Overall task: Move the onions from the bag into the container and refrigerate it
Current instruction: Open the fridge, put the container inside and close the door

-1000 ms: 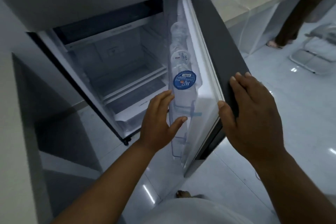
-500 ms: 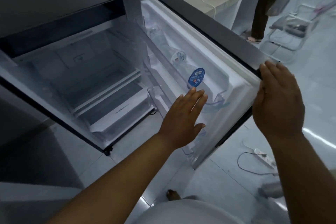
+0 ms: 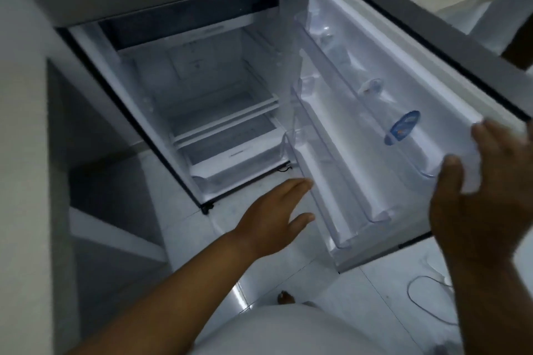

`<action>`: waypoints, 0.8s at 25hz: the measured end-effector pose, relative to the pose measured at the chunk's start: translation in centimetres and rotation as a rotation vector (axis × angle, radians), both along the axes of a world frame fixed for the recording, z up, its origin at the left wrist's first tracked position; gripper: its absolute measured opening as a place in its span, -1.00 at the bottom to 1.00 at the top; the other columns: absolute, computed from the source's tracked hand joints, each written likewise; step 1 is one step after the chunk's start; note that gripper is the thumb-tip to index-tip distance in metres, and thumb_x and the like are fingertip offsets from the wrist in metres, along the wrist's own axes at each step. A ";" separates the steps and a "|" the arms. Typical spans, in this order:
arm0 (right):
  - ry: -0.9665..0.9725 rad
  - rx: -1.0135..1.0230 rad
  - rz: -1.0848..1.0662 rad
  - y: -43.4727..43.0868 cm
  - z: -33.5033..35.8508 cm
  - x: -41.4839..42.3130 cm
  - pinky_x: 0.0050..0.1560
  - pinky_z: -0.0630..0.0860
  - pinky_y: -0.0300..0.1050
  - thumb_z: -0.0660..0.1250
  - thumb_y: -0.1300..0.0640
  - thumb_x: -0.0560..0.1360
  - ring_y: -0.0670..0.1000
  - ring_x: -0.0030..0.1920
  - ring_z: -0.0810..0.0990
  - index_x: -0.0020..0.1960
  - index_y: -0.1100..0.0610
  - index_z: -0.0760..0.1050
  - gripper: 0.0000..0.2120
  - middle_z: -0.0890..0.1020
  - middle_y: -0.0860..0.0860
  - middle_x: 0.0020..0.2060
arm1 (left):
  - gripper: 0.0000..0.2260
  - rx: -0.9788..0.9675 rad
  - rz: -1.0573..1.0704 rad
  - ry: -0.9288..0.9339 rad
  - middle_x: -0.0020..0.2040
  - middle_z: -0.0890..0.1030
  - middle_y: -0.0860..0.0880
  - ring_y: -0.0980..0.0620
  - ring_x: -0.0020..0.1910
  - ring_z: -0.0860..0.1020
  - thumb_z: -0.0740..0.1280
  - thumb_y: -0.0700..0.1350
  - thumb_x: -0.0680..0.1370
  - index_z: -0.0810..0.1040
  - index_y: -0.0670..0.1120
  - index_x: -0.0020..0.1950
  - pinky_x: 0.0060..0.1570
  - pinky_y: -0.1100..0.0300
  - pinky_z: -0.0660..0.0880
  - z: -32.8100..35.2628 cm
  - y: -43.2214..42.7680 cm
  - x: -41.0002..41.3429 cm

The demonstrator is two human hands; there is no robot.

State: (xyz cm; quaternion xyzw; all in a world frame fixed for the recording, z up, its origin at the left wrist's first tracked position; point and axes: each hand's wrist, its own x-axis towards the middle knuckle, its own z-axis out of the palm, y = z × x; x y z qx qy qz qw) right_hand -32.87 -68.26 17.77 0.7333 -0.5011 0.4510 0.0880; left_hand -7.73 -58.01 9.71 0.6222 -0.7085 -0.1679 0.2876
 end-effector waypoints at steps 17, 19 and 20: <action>0.631 0.810 1.529 29.0 -11.3 40.6 0.28 0.22 -0.36 0.31 0.09 0.55 -0.03 0.31 0.44 0.35 0.10 0.45 -0.62 0.53 0.05 0.29 | -0.73 -0.124 1.745 0.284 0.07 0.64 -0.02 0.06 0.01 0.59 0.40 -0.10 0.51 0.58 -0.12 0.20 0.04 0.15 0.52 -5.0 42.0 14.1; 0.623 0.900 1.577 33.1 -11.9 44.4 0.28 0.34 -0.22 0.34 0.10 0.54 0.03 0.29 0.49 0.34 0.11 0.47 -0.63 0.54 0.05 0.29 | -0.73 -0.181 1.894 0.265 0.09 0.62 -0.06 -0.01 0.03 0.59 0.40 -0.12 0.51 0.57 -0.14 0.19 0.02 0.13 0.52 -5.5 45.5 14.5; 0.616 0.939 1.575 34.8 -12.0 46.2 0.29 0.38 -0.17 0.34 0.10 0.54 0.04 0.27 0.50 0.34 0.11 0.47 -0.62 0.54 0.05 0.29 | -0.72 -0.197 1.962 0.264 0.11 0.60 -0.08 -0.03 0.04 0.59 0.40 -0.12 0.51 0.56 -0.15 0.20 0.02 0.10 0.53 -5.8 46.7 14.8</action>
